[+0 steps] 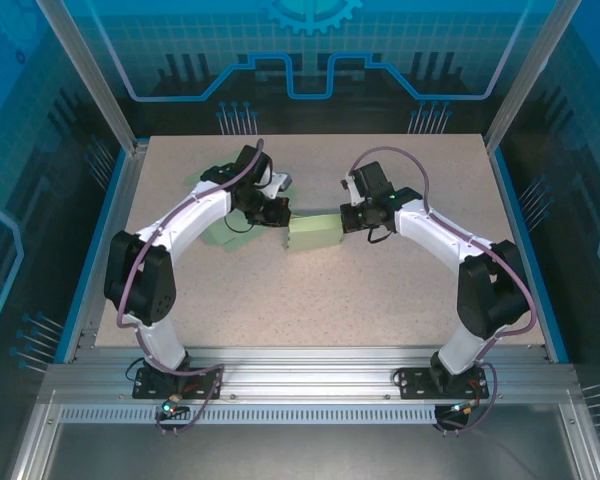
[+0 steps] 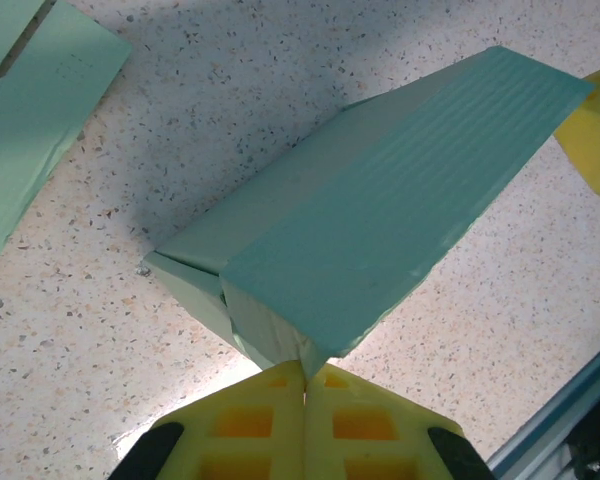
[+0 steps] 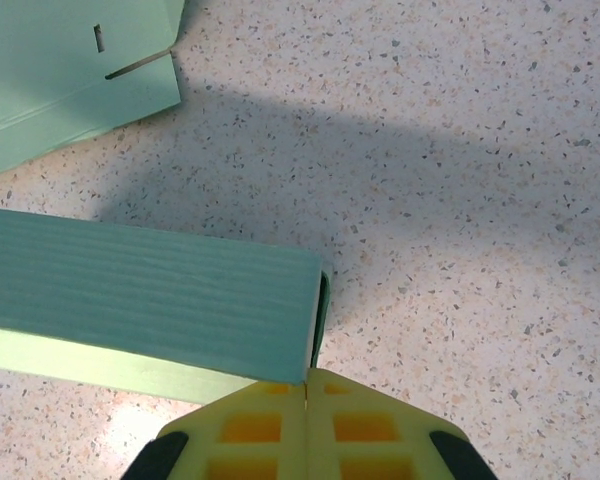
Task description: Fold the paper box
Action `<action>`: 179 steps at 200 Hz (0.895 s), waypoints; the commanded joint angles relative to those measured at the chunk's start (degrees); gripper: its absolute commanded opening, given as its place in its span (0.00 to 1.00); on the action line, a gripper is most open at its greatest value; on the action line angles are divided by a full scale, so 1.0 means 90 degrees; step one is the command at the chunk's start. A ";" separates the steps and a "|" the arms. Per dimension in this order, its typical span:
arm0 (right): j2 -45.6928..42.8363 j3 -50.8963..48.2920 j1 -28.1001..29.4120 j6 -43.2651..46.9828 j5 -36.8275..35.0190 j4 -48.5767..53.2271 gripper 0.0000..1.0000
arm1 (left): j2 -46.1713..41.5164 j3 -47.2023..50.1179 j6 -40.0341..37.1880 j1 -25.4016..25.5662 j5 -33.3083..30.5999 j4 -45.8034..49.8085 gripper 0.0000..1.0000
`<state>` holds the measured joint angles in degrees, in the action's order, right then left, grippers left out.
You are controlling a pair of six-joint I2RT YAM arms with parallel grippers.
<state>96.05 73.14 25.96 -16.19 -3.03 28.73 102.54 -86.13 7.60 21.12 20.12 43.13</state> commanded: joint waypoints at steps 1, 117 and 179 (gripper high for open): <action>0.0071 0.0221 0.0117 0.0137 -0.0102 0.0288 0.00 | 0.0109 -0.0252 0.0062 -0.0168 0.0552 0.0246 0.02; 0.0099 0.0374 0.0144 0.0225 -0.0244 0.0513 0.00 | 0.0249 -0.0444 0.0274 -0.0394 0.0906 0.0430 0.00; 0.0166 0.0445 0.0143 0.0303 -0.0347 0.0603 0.00 | 0.0250 -0.0383 0.0632 -0.0606 0.1445 0.0269 0.00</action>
<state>96.47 75.70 26.72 -14.46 -4.29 31.75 104.36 -88.09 10.70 17.26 29.08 45.08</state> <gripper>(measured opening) 0.058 0.055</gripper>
